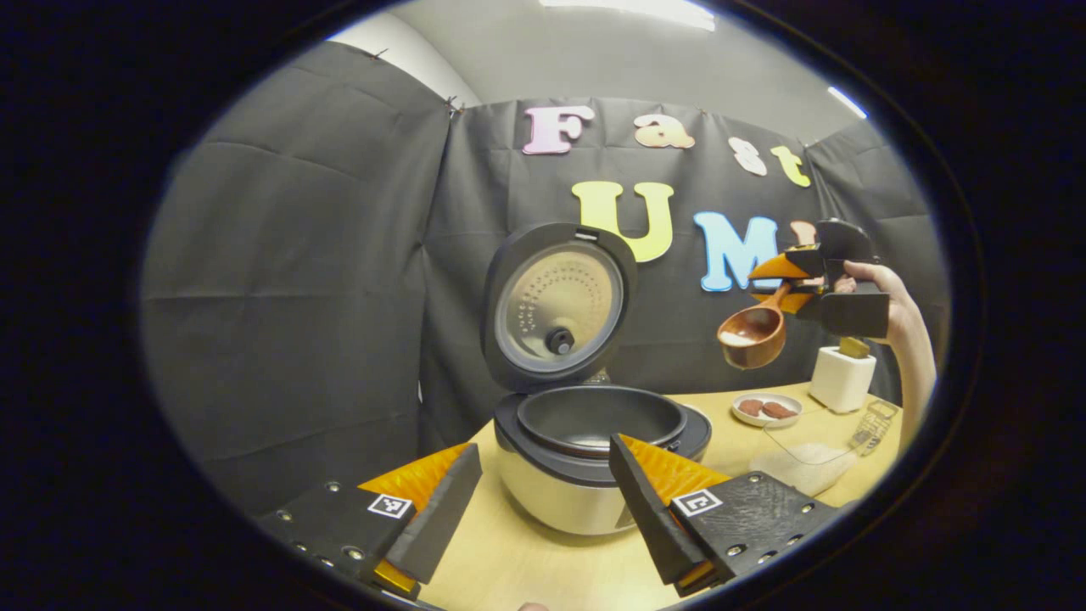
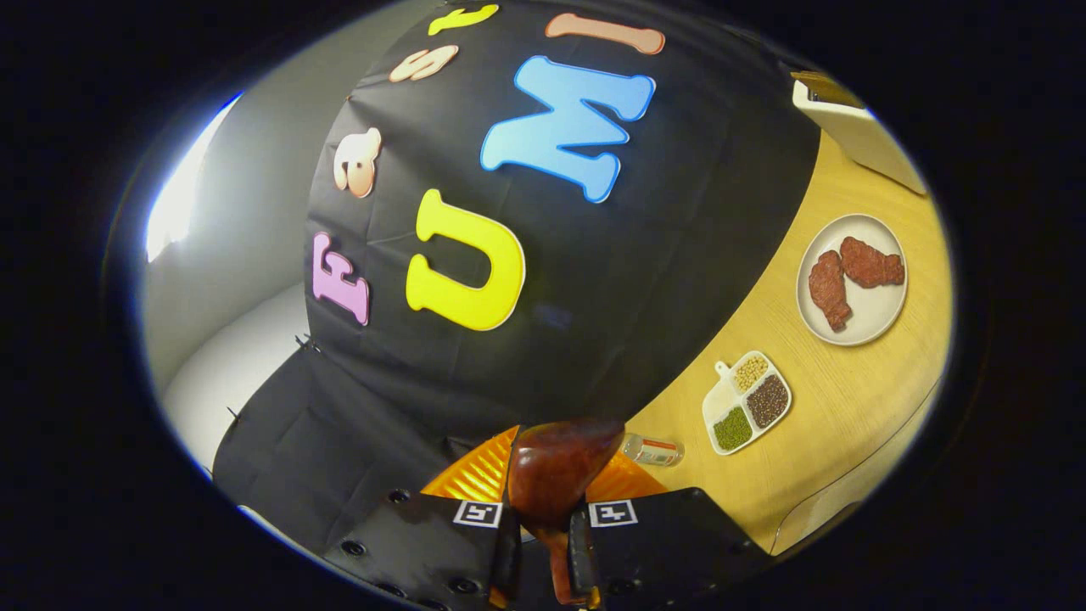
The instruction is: Close the left gripper, press the button to open the rice cooker; take a wooden spoon from the chopstick holder with the right hand, scoop a spoonful of rice and pour it into the rice cooker, then put the wooden spoon back into the chopstick holder.
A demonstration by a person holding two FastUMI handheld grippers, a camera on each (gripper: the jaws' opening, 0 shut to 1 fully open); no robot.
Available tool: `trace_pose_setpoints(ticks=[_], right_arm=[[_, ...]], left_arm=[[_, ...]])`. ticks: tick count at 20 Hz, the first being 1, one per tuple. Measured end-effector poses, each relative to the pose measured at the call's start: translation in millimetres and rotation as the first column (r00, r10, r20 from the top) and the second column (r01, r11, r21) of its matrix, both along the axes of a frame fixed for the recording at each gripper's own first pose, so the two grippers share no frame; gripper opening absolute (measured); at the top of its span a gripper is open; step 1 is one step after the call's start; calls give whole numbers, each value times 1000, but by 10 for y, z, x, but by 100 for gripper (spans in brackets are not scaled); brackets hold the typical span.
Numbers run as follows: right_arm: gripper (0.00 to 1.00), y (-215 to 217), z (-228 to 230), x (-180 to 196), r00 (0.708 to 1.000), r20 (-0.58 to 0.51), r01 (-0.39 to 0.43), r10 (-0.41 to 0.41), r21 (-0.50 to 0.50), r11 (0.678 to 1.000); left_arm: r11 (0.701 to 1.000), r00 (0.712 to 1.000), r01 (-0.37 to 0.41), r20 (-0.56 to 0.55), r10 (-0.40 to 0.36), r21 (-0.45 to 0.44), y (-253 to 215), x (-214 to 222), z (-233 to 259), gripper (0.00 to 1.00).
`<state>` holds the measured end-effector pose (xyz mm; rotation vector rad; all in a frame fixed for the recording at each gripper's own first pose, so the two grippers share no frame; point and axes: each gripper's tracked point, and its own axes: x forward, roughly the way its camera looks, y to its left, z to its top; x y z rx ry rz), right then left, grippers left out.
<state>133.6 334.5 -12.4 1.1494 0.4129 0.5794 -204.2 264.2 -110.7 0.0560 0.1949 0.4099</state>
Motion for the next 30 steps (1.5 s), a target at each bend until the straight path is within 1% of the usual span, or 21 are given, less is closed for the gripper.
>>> trace_pose_setpoints(ticks=[2,4,6,9,12,13,15,16,18,20,22,24,25,27,29,30], right_arm=[[22,234,4,-24,999,-4,-36,36,8,999],[23,461,-27,-12,998,-3,-63,63,-19,998],[23,655,-128,9,998,15,-67,69,-74,995],[23,834,-275,84,997,59,-35,47,-188,982],[21,1042,-407,97,995,64,-63,79,-220,974],[23,1085,-467,109,993,73,-67,88,-251,966],[23,1155,-501,139,986,130,-59,107,-323,944],[23,1213,-500,135,977,169,-57,127,-368,928],[23,1328,-495,87,952,249,-43,177,-464,885],[23,1446,-473,62,921,317,-23,226,-537,843],[23,1577,-483,-47,888,364,-4,281,-604,797],[23,1654,-442,-122,853,411,28,320,-650,760],[23,1686,-439,-145,839,430,44,334,-664,746],[23,1750,-438,-178,817,455,63,355,-682,729],[23,1796,-438,-197,803,463,65,374,-693,718],[23,1827,-446,-223,789,469,60,396,-700,712]], left_arm=[[1000,1000,-14,-2,14,-13,49,-50,-16,95],[999,1000,-29,0,29,-20,89,-127,-14,95],[999,999,-43,-1,43,-20,126,-158,-6,95],[999,999,-45,-1,45,-27,147,-233,-21,95],[997,998,-61,-6,60,-47,200,-268,-76,95],[996,998,-64,-10,63,-54,211,-267,-96,95],[996,998,-70,-15,69,-63,243,-275,-130,95],[995,997,-73,-17,72,-65,261,-267,-136,95],[994,997,-80,-18,78,-70,296,-260,-155,95],[994,997,-79,-19,78,-80,305,-230,-178,95],[993,997,-76,-19,75,-95,296,-234,-226,95],[992,997,-74,-19,73,-102,303,-234,-233,95],[992,997,-74,-19,72,-104,322,-243,-224,95],[992,997,-79,-15,78,-101,355,-276,-206,95],[992,997,-79,-13,78,-95,376,-294,-203,95],[993,997,-75,-18,74,-91,367,-295,-217,95]])
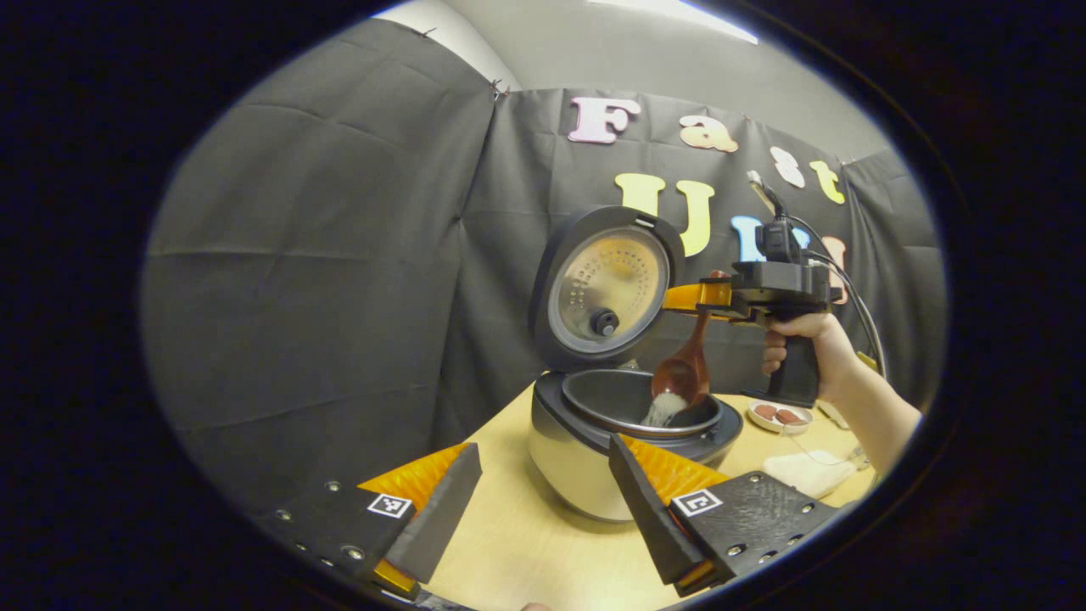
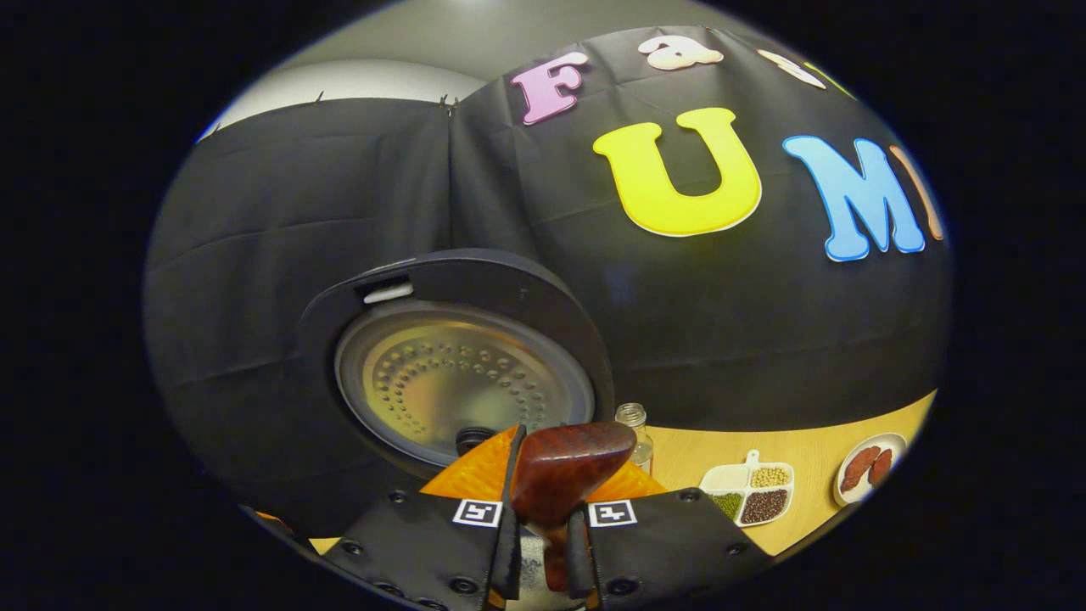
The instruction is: Close the left gripper, press the button to open the rice cooker; take a wooden spoon from the chopstick holder with the right hand, scoop a spoonful of rice and pour it into the rice cooker, then put the wooden spoon back into the chopstick holder.
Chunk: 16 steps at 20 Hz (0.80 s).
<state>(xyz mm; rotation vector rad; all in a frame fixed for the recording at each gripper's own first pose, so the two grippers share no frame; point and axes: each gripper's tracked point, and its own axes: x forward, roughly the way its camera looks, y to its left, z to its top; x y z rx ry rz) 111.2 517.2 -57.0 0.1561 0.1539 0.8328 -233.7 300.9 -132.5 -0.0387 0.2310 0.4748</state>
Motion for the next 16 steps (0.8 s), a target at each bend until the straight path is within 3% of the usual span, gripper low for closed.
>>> trace_pose_setpoints(ticks=[7,12,16], right_arm=[[23,137,33,-211,984,153,-73,86,-90,993],[23,219,-36,-366,958,256,-90,133,-172,981],[23,253,-37,-555,918,356,-87,175,-250,964]], left_arm=[[1000,1000,-10,-20,10,8,67,-74,-39,94],[1000,1000,-8,-17,9,24,61,-123,6,95],[999,1000,-1,-13,1,37,28,-128,52,95]])
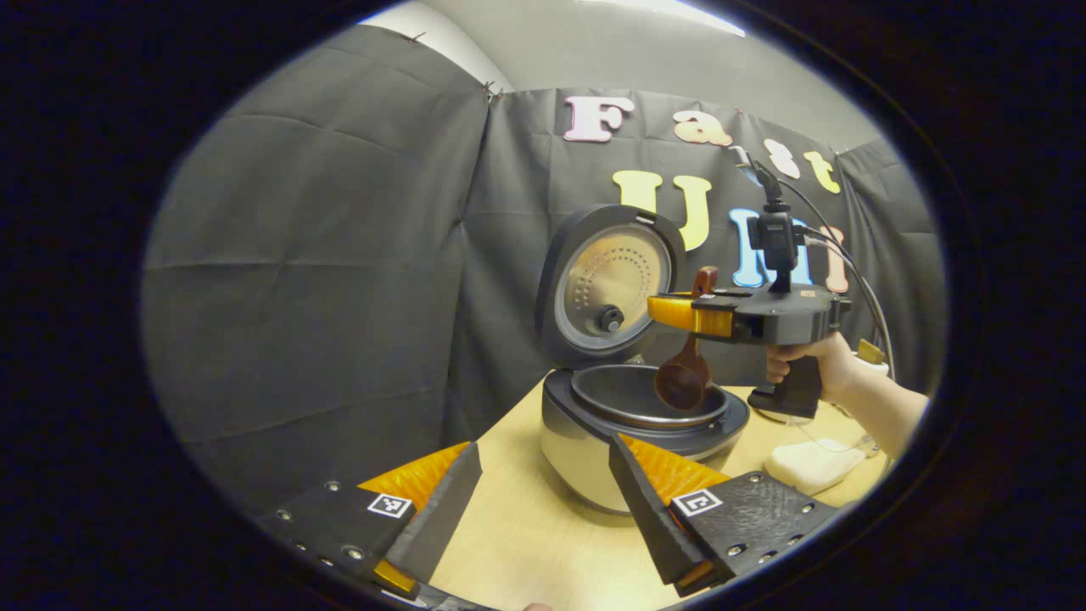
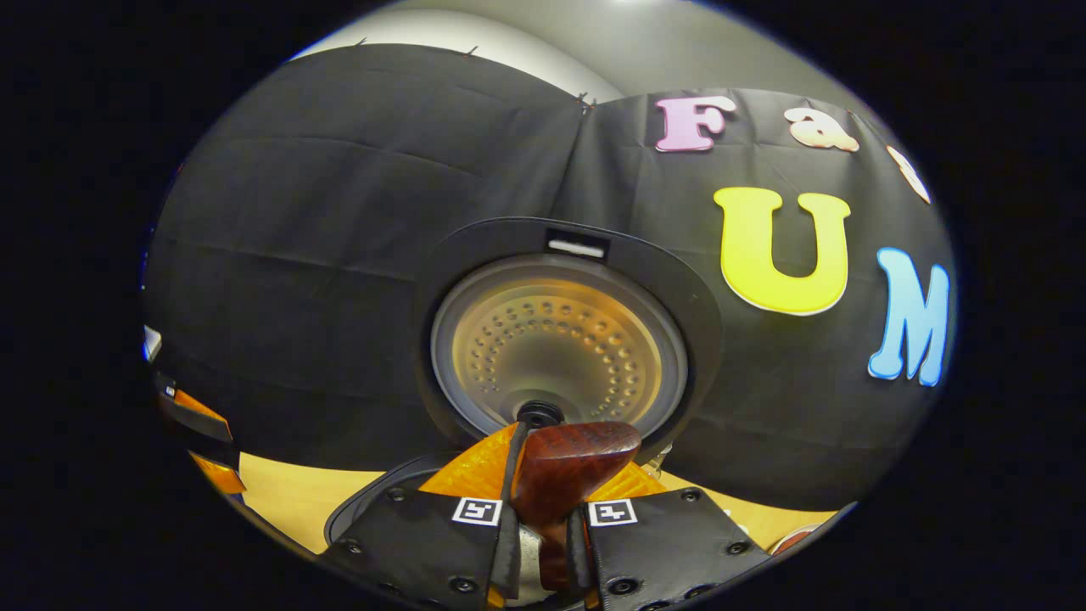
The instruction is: Close the left gripper, press the button to open the rice cooker; take a wooden spoon from the chopstick holder with the right hand, scoop a spoonful of rice and pour it into the rice cooker, then put the wooden spoon back into the chopstick holder.
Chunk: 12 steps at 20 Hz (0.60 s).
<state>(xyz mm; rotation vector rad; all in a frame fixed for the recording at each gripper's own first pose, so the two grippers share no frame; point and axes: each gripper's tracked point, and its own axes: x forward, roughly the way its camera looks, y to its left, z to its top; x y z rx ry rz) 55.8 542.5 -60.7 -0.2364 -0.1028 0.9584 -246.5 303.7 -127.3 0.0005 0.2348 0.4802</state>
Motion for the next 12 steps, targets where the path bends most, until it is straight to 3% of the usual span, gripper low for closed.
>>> trace_pose_setpoints(ticks=[6,12], right_arm=[[23,-129,331,-245,986,166,28,-31,20,999],[22,-785,634,-141,975,152,149,-159,77,986]], left_arm=[[1000,1000,8,7,-8,10,-49,6,49,94],[999,998,54,11,-54,-6,-295,195,62,95]])
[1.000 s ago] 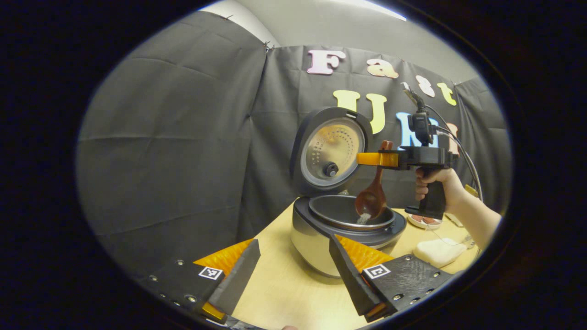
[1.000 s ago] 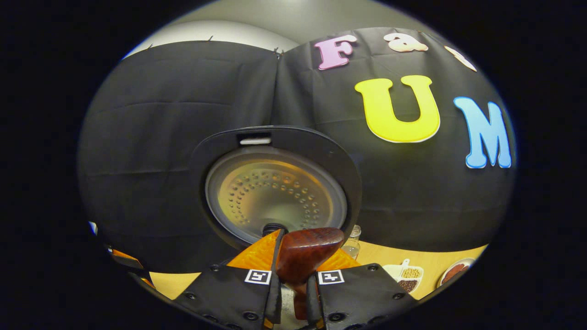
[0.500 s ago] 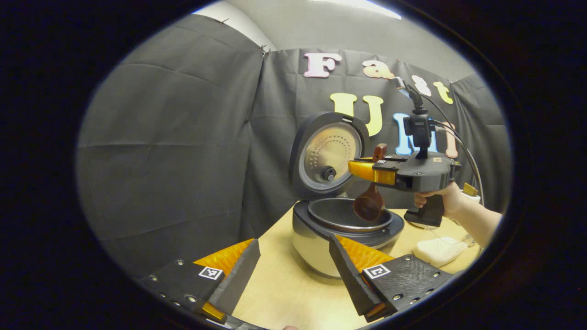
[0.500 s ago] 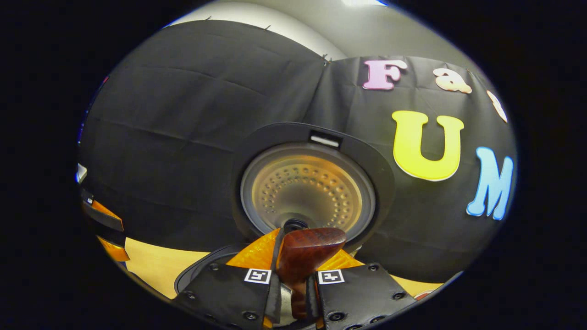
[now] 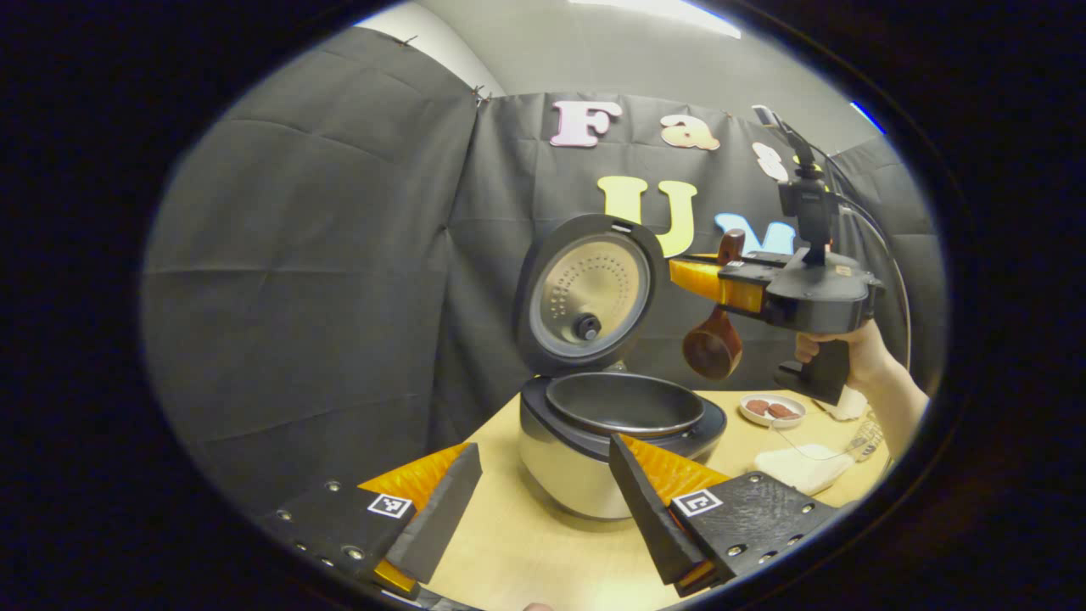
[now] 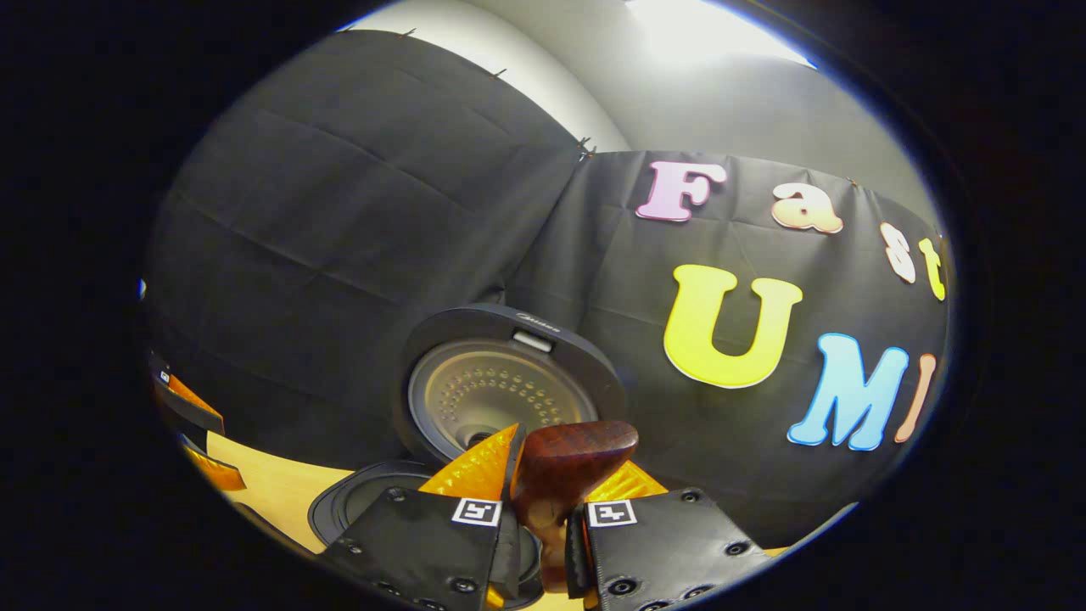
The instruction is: Close the left gripper, press the button to open the rice cooker; take a wooden spoon from the chopstick holder with the right hand, scoop a spoonful of rice and pour it into the rice cooker, then put the wooden spoon back into the chopstick holder.
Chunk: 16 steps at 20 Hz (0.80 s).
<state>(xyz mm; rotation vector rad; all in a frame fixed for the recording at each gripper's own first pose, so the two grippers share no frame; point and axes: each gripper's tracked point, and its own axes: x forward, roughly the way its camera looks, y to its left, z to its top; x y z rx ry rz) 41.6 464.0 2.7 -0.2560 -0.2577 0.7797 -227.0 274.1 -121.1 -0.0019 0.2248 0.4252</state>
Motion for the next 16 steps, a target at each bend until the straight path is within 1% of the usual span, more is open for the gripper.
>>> trace_pose_setpoints(ticks=[2,6,9,10,12,13,16], right_arm=[[23,-273,60,75,999,-30,29,-28,30,999],[22,-949,112,301,990,-76,128,-123,69,989],[23,-1495,59,384,975,-120,199,-185,111,974],[22,-1652,21,415,970,-136,219,-203,115,969],[23,-1997,-59,447,956,-159,265,-246,112,958],[22,-2180,-71,471,949,-164,289,-269,114,951],[23,-2782,-95,501,926,-204,350,-316,155,924]], left_arm=[[1000,1000,23,6,-23,-3,-105,99,31,95],[997,997,74,18,-74,-3,-351,262,58,95],[995,994,104,31,-104,-4,-548,465,55,94],[993,993,114,35,-114,-5,-613,531,48,94],[990,989,141,39,-141,2,-783,634,40,94],[988,988,153,38,-153,9,-861,688,37,94],[982,981,188,35,-189,19,-1098,825,29,95]])
